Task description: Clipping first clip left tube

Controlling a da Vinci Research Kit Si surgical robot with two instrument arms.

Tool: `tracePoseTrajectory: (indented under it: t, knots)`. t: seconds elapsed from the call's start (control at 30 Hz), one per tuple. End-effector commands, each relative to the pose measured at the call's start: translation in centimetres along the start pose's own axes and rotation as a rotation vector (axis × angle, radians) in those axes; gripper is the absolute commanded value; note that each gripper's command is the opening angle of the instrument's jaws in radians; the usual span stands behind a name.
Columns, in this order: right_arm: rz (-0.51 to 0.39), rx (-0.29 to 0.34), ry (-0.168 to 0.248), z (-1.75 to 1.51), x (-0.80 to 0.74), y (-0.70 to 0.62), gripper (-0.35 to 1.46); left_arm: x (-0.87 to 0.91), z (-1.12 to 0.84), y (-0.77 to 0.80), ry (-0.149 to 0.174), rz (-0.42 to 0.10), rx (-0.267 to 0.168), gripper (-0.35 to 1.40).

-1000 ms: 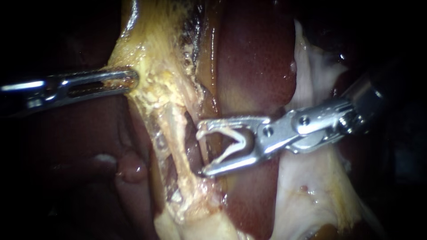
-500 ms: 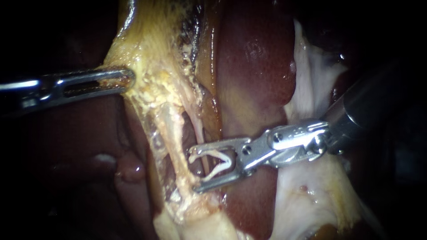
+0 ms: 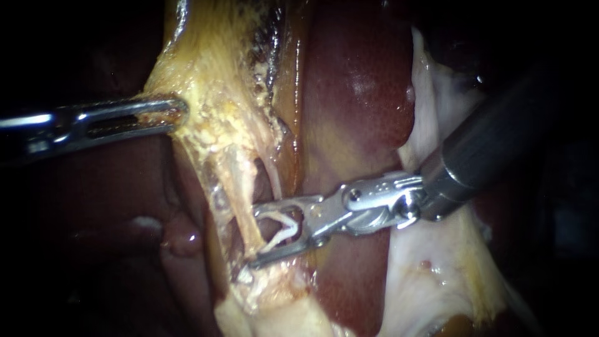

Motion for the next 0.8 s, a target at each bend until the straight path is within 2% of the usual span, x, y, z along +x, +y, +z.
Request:
tracePoseTrajectory:
  t: [0.03,0.33,0.43,0.8]
  knots:
    - [0.009,0.017,0.022,0.0,0.01,-0.01,0.53,0.0,0.0,0.0,0.0,0.0,0.0,-0.35]
    - [0.058,0.159,0.09,0.04,0.04,-0.09,0.51,0.0,0.0,0.0,0.0,0.0,0.0,-0.35]
    - [0.067,0.174,0.101,0.09,0.04,-0.1,0.51,0.0,0.0,0.0,0.0,0.0,-0.001,-0.35]
    - [0.071,0.194,0.09,0.31,-0.05,-0.09,0.46,0.0,0.01,-0.01,0.0,0.0,-0.001,-0.35]
